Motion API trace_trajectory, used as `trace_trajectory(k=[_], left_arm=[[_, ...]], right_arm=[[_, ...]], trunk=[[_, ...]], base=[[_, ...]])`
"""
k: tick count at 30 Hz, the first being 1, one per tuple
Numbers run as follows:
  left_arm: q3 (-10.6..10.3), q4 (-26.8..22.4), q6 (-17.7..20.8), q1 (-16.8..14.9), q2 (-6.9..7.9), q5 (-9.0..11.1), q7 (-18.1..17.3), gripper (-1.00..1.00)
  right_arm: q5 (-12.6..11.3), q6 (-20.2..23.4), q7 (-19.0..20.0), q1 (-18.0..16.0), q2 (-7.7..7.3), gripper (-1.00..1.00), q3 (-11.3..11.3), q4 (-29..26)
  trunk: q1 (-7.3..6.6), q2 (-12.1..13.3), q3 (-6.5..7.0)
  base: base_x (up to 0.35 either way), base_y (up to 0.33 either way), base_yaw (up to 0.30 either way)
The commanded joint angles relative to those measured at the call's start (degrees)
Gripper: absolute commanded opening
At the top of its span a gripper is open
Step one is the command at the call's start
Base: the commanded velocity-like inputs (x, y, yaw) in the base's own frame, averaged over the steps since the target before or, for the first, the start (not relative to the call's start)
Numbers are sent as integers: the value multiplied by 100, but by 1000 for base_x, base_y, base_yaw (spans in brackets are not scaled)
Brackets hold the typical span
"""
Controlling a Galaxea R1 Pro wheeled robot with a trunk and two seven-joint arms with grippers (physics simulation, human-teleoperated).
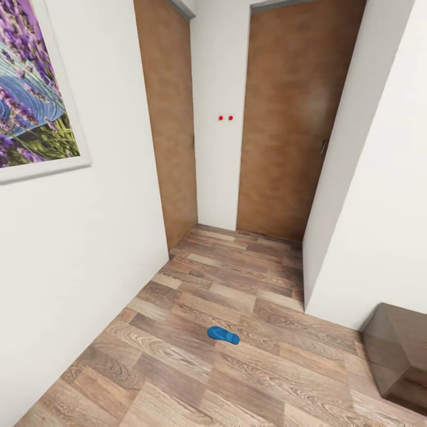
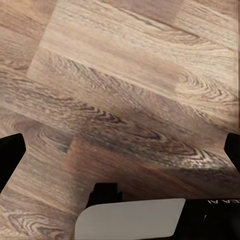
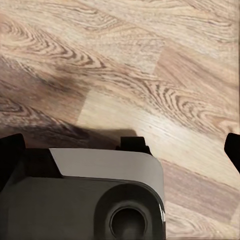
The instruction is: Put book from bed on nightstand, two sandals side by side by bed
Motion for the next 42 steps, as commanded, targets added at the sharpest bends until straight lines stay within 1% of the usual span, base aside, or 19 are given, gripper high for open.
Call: trace_trajectory(k=[1, 42], left_arm=[[-2, 1, -17, 0, 0, 0, -1, 100], [9, 1, -17, 1, 0, 0, -1, 100]], right_arm=[[-2, -20, 8, -4, 0, 100, -5, 6], [-2, -20, -16, -6, 17, 100, 0, 6]], trunk=[[-1, -3, -9], [-1, -3, -182]], base=[[0, 0, -245], [0, 0, -242]])
